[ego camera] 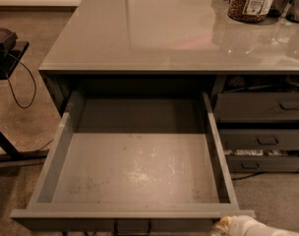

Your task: Close top drawer

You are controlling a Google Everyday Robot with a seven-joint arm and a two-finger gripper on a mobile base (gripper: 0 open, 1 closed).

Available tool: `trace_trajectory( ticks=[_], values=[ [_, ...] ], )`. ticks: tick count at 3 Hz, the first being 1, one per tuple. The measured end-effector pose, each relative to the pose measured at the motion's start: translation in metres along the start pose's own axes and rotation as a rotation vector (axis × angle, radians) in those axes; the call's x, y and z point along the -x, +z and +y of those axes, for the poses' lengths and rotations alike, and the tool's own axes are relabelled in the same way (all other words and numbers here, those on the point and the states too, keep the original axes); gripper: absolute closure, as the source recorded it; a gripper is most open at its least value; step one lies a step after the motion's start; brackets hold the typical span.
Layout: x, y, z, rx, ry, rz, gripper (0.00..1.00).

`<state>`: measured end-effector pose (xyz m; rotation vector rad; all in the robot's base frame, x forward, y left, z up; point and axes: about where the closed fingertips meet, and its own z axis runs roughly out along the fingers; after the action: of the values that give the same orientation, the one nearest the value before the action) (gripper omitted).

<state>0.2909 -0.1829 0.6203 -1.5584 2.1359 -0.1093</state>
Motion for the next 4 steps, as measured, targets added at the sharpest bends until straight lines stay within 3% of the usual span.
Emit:
trace_trajectory(
  ticks=[1, 2, 4],
  values=[
    [0.012, 0.025, -0.014, 0.017, -0.013, -0.071, 1.00],
    [0.015, 0.028, -0.018, 0.008, -0.018, -0.084, 1.00],
    [0.068, 0.061, -0.042, -0.018, -0.086, -0.240, 1.00]
  ],
)
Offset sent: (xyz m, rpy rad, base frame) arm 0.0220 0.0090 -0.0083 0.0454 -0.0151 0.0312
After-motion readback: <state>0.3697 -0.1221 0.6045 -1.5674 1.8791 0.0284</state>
